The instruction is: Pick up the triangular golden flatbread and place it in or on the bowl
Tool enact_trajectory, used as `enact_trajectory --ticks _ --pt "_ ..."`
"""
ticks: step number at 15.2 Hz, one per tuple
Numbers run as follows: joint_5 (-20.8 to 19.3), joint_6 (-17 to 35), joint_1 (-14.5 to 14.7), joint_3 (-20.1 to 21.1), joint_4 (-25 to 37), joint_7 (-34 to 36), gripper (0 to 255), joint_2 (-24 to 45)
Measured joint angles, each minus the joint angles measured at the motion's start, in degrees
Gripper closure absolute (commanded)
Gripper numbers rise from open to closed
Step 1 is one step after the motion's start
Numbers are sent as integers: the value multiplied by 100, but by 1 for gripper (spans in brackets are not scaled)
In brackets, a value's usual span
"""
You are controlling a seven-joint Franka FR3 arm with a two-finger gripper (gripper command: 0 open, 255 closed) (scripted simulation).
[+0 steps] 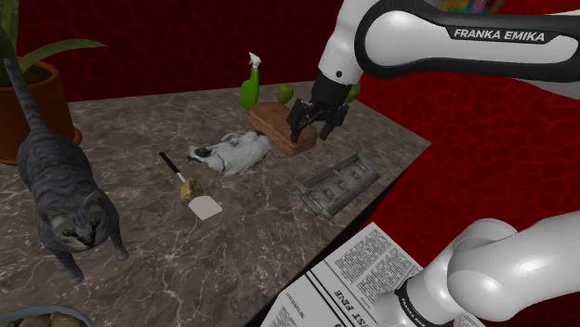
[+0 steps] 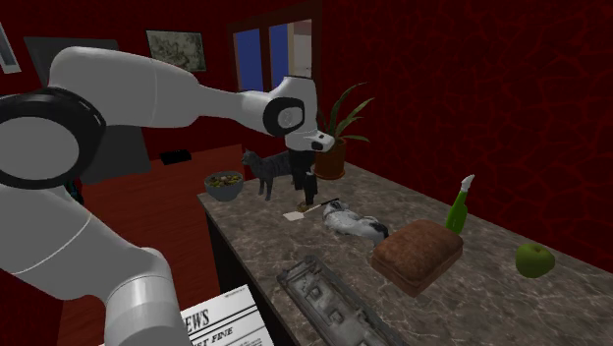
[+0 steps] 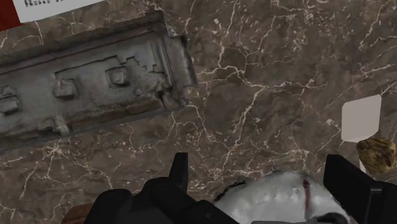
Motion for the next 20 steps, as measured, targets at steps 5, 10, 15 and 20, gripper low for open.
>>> enact_trajectory --ticks 5,10,15,20 --pt "-71 450 78 350 448 453 0 983" --pt "-249 779 222 654 941 971 0 1913" --pt "-609 965 435 832 1788 1496 0 3086" --pt "-953 971 785 893 2722 1979 0 4162"
